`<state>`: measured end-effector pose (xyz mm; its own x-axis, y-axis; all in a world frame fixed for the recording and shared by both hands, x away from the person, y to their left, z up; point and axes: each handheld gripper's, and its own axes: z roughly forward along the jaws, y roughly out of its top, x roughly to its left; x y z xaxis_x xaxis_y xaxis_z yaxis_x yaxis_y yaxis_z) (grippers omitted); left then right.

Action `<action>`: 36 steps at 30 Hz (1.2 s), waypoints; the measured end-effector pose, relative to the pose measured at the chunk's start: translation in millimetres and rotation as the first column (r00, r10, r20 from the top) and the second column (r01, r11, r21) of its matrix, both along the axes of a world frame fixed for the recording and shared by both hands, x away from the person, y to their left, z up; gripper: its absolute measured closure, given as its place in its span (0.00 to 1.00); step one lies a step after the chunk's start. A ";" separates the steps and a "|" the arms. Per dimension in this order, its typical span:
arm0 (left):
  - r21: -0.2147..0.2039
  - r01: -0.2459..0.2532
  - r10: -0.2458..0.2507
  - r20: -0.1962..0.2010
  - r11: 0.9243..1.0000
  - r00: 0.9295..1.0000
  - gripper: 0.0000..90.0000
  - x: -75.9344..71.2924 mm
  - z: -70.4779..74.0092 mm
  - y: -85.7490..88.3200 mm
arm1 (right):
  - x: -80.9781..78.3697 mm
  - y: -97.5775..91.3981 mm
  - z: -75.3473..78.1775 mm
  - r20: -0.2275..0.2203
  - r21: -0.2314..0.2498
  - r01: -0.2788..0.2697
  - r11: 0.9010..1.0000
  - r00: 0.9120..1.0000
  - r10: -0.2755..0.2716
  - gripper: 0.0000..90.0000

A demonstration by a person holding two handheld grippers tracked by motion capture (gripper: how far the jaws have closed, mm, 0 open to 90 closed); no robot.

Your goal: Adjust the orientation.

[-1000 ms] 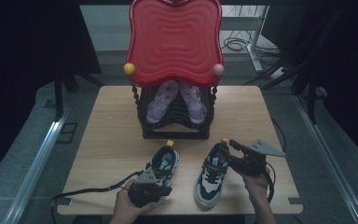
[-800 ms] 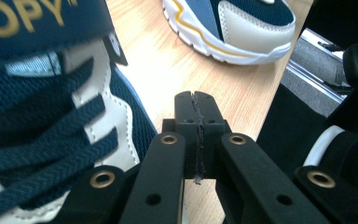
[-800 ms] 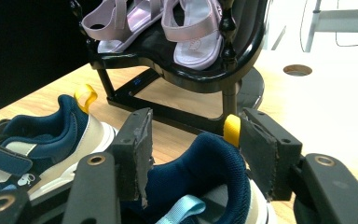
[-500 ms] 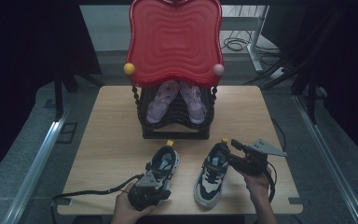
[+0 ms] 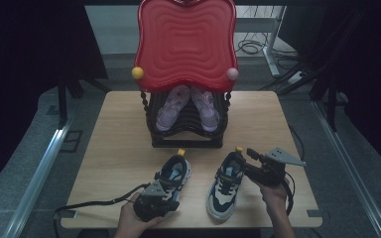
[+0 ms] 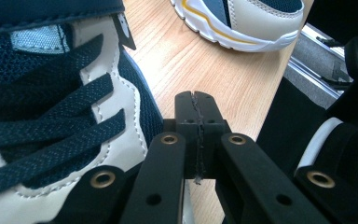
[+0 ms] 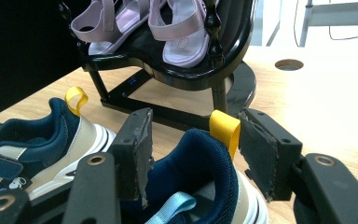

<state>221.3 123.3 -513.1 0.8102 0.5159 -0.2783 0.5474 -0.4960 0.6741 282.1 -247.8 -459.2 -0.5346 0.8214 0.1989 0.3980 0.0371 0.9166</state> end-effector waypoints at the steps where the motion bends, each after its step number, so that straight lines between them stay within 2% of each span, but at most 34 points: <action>1: -0.003 -0.002 0.002 0.002 1.000 1.000 1.00 -0.6 -0.3 2.0 | -0.7 -0.2 0.8 0.009 -0.003 0.000 1.000 1.000 0.000 0.50; 11: -0.020 -0.008 0.008 -0.013 1.000 1.000 1.00 -1.6 -1.2 9.2 | 0.7 -1.6 -0.8 0.000 -0.002 0.008 1.000 1.000 -0.008 0.50; 18: -0.020 -0.013 0.012 -0.007 1.000 1.000 1.00 -2.8 1.3 9.5 | -0.1 -0.4 0.3 0.005 -0.001 0.007 1.000 1.000 -0.007 0.50; 21: -0.037 0.003 -0.003 -0.009 0.999 1.000 1.00 -5.4 4.5 7.8 | 0.5 1.9 -1.0 -0.002 -0.001 0.003 1.000 1.000 -0.003 0.50; 24: -0.025 0.024 -0.025 -0.011 0.999 1.000 1.00 -8.0 3.6 2.7 | 0.7 3.2 -1.6 -0.003 -0.006 -0.003 1.000 1.000 0.003 0.50; 28: 0.028 0.034 -0.034 -0.011 0.999 0.999 1.00 -9.2 -2.9 -2.3 | 0.0 3.0 -0.8 -0.001 -0.005 -0.004 1.000 1.000 0.004 0.50; 36: 0.050 0.016 -0.015 -0.003 0.999 1.000 1.00 -9.5 -3.5 0.7 | 0.9 3.1 -2.1 -0.006 -0.003 -0.004 1.000 1.000 0.004 0.50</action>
